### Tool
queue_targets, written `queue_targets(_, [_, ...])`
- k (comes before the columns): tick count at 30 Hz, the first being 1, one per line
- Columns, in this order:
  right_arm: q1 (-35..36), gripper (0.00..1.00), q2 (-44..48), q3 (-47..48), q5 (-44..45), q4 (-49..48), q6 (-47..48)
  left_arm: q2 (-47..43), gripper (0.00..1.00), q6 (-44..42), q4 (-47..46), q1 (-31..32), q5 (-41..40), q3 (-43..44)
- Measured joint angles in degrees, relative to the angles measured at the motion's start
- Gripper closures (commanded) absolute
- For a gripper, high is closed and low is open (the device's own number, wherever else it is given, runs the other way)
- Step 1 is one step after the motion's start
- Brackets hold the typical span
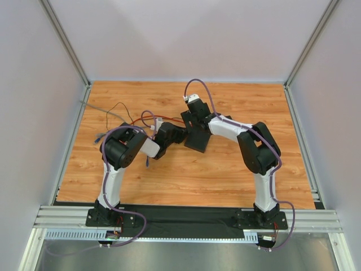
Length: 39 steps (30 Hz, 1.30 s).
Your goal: Pull the plug from the switch port
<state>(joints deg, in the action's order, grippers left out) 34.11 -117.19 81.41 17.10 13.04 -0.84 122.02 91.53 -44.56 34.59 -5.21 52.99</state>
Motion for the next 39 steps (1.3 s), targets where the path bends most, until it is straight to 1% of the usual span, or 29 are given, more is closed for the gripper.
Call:
queue_targets(15, [0.2, 0.19, -0.3, 1.3, -0.7, 2.9, 1.7, -0.5, 1.0, -1.1, 0.5, 0.3, -1.2, -0.1])
queue_targets(23, [0.0, 0.2, -0.8, 2.7, -3.0, 4.9, 3.7, -0.5, 1.0, -2.6, -2.7, 0.1, -1.0, -1.9])
queue_targets(30, [-0.7, 0.2, -0.9, 3.2, -7.1, 5.5, 3.8, -0.5, 1.0, -5.0, -6.5, -1.1, 0.7, -4.1])
queue_targets(39, [-1.3, 0.21, -2.0, 5.2, -8.9, 6.9, 3.5, -0.3, 1.0, -8.3, -7.8, -2.1, 2.6, -4.2])
